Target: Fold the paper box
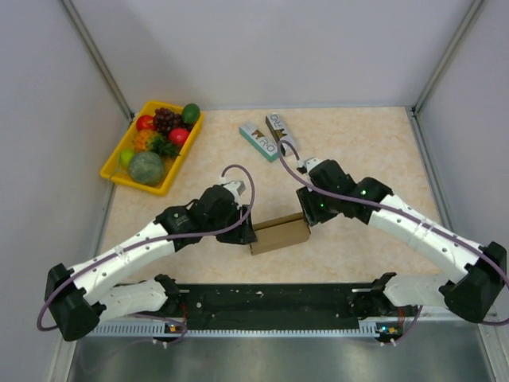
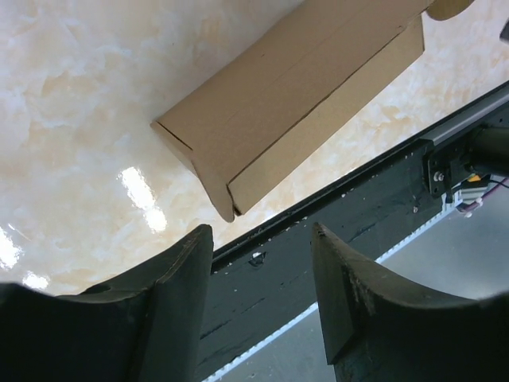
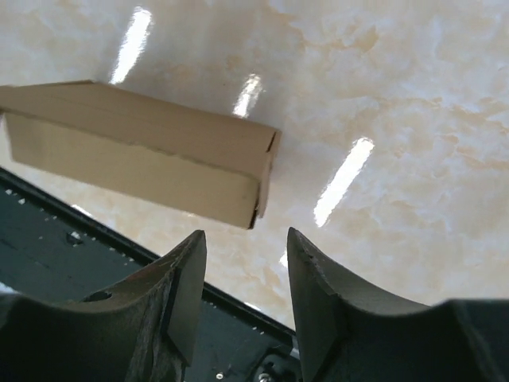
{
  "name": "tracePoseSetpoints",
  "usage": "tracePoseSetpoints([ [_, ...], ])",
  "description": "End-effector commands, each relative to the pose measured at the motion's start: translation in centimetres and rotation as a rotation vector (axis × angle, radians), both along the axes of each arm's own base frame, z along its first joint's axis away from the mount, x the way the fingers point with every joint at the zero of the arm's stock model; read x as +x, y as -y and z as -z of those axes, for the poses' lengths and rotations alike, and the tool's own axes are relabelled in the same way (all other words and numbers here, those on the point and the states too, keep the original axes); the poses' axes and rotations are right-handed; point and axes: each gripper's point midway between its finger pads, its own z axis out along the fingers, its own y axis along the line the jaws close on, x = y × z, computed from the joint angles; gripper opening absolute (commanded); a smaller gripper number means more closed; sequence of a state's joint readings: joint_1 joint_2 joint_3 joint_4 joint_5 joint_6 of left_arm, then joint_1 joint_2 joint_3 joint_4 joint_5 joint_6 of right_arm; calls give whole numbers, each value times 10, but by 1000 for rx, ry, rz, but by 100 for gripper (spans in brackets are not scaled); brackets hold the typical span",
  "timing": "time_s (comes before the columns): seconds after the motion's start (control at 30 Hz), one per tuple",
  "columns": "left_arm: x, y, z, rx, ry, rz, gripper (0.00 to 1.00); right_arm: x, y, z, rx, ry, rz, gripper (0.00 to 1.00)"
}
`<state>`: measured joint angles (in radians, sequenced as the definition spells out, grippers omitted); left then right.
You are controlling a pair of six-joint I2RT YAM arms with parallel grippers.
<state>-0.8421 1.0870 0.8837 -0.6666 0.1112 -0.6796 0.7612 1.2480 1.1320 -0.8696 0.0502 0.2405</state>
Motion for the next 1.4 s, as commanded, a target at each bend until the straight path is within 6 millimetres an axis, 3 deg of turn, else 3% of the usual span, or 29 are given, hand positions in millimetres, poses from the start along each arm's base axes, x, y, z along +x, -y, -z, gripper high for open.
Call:
tracePoseSetpoints([
  [0.0,9,-1,-21,-115,100,-74,57,-7,-26,-51,198,161,75,43],
  [0.1,9,-1,-20,-177,119,-104,56,-26,-52,-80,355,217,63,37],
  [0.17,9,0,-21,-206,126,-113,54,-45,-71,-80,466,202,14,31],
  [0.3,6,-2,-17,-217,116,-129,51,-55,-113,-73,734,126,-11,0],
  [0.43,5,-7,-19,-214,120,-145,50,-57,-136,-74,880,232,-61,0],
  [0.57,5,-14,-24,-228,153,-168,50,-55,-143,-59,874,240,-52,0],
  [0.73,10,-22,-34,-243,207,-202,50,-58,-159,-26,838,190,-56,0],
  [1.03,9,-27,-44,-238,231,-202,51,-47,-167,-2,794,231,-38,0],
  [1.3,8,-24,-40,-240,220,-191,52,-46,-155,70,671,192,0,0],
  [1.37,9,-25,-39,-236,223,-189,55,-47,-152,77,652,186,0,0],
])
